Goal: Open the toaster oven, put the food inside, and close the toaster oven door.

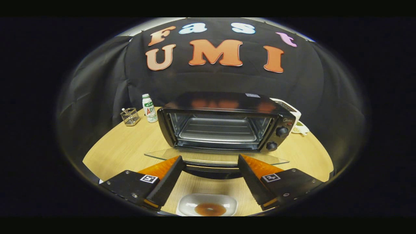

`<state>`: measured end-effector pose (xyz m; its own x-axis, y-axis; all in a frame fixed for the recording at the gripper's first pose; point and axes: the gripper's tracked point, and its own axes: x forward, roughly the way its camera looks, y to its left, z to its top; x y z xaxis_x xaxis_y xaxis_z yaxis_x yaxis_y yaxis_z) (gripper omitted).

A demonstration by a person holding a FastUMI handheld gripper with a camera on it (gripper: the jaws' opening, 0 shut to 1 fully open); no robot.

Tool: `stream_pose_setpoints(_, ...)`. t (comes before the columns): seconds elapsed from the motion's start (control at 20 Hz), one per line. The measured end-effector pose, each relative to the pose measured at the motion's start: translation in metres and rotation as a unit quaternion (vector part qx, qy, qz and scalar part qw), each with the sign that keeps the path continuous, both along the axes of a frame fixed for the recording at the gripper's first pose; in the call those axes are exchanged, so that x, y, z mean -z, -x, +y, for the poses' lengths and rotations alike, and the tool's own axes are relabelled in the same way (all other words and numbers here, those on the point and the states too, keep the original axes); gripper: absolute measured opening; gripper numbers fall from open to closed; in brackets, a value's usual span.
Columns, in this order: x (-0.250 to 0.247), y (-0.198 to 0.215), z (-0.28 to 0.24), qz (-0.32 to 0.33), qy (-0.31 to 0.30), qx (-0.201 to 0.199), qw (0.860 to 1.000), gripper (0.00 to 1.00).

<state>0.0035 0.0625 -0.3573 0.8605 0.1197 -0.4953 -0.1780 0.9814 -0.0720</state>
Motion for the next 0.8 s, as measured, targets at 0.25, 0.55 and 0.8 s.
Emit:
stream_pose_setpoints(0.25,0.037,0.019,-0.003,0.024,-0.009,0.008,1.0,1.0)
stream_pose_setpoints(0.55,0.079,0.023,-0.013,0.056,-0.019,0.029,0.998,1.0)
stream_pose_setpoints(0.8,0.097,0.024,-0.014,0.065,-0.002,0.027,0.998,1.0)
